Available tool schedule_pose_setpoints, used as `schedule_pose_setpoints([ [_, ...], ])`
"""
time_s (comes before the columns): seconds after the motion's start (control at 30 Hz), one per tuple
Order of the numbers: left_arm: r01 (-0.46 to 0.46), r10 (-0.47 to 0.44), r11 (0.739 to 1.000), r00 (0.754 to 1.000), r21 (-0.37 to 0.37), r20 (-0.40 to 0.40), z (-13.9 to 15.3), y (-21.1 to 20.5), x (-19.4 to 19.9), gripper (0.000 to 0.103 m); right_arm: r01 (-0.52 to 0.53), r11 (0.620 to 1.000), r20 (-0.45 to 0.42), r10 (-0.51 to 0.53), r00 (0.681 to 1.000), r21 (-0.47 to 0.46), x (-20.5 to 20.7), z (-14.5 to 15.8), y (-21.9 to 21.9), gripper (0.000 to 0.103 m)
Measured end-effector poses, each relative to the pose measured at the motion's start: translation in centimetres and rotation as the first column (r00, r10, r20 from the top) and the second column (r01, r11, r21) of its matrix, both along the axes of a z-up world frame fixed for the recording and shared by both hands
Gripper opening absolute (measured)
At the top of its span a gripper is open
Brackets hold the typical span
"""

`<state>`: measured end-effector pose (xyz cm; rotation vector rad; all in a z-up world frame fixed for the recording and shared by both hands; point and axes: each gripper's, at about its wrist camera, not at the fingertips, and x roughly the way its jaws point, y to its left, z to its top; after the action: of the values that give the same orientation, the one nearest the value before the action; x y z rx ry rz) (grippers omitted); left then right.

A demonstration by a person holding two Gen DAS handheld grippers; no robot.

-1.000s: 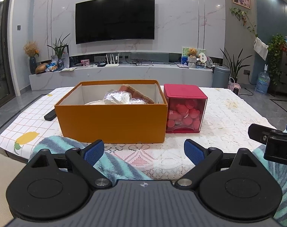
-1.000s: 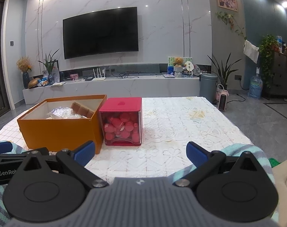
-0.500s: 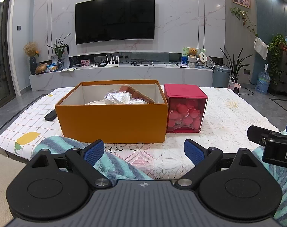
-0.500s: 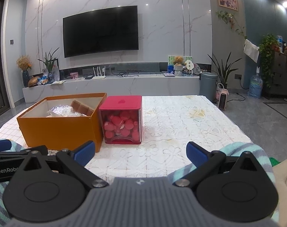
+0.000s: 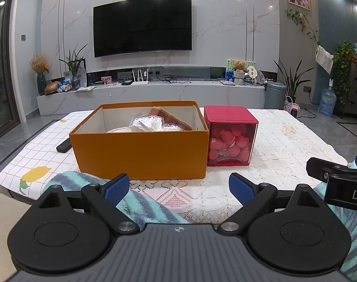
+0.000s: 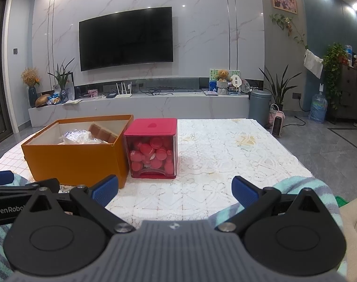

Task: Organize soft objects

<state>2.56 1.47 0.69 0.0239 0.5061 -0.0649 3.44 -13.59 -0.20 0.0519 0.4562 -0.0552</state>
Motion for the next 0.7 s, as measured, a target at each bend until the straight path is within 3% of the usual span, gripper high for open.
schedule_pose_setpoints([
  [0.7, -0.001, 0.001, 1.000, 1.000, 0.007, 0.001, 0.03, 0.15, 0.03, 0.103, 0.000, 1.000, -0.002, 0.000, 1.000, 0.001, 0.01, -0.01, -0.04, 0.100],
])
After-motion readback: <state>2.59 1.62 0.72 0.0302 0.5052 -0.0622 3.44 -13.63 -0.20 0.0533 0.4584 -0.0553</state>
